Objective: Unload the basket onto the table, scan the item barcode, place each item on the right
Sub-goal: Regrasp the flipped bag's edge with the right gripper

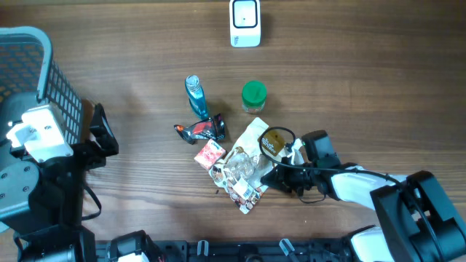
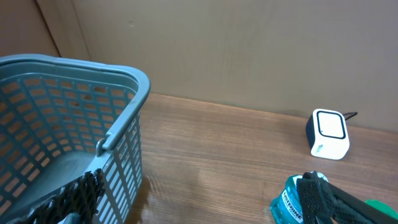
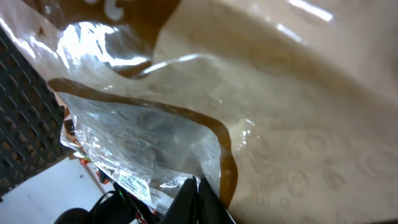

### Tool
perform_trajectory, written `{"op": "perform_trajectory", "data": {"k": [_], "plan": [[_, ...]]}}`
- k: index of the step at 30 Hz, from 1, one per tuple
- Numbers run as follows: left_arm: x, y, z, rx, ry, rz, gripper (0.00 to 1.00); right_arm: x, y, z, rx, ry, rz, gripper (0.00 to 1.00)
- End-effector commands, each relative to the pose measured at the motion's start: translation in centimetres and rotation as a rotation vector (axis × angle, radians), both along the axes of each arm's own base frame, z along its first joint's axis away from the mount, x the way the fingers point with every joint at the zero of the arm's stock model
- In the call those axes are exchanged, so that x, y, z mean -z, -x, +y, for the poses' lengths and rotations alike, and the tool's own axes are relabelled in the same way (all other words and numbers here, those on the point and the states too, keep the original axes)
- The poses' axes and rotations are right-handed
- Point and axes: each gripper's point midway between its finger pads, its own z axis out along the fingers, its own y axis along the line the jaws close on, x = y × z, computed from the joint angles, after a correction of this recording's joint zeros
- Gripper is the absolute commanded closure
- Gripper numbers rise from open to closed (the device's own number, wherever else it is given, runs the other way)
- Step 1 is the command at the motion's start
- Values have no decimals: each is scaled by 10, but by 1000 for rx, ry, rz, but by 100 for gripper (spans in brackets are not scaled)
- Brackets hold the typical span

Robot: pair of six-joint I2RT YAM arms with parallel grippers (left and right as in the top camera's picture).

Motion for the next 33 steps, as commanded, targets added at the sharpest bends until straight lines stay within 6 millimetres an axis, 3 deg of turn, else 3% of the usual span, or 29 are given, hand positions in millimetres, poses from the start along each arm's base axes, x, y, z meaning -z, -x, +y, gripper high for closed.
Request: {"op": "perform_trajectory", "data": {"k": [1,4,6,8,9,10,11,13,16,18,23,30,33], "plan": [[1,0,1,-8,8,3,0,24,16,-12,59,85,128,96],[1,0,1,-8,8,2,0,13,12,-9,45,59,86,95],[1,0,1,-8,9,2,0,-7,11,-8,45,41,45,94],[1,0,1,-8,9,2,0,-34,9,-8,47,12,-26,81],[1,0,1,-8,9,3,0,-53,9,-8,47,-6,-75,60],[1,0,1,-8,9,2,0,-70,9,-9,60,-21,-105,25],[1,0,1,-8,9,2,0,-79,11,-12,80,-17,-123,0],[1,0,1,-8,9,2,0,-73,17,-30,152,84,-98,0],[3,0,-1,3,14,8,0,-39,38,-63,232,288,18,0],[3,0,-2,7,15,9,0,-31,36,-60,243,265,22,0],[4,0,-2,7,16,12,0,-15,7,-46,382,167,49,0],[5,0,-2,7,17,15,0,15,-5,-25,457,65,237,0],[5,1,-2,7,18,19,0,20,-14,-16,467,42,216,0]]}}
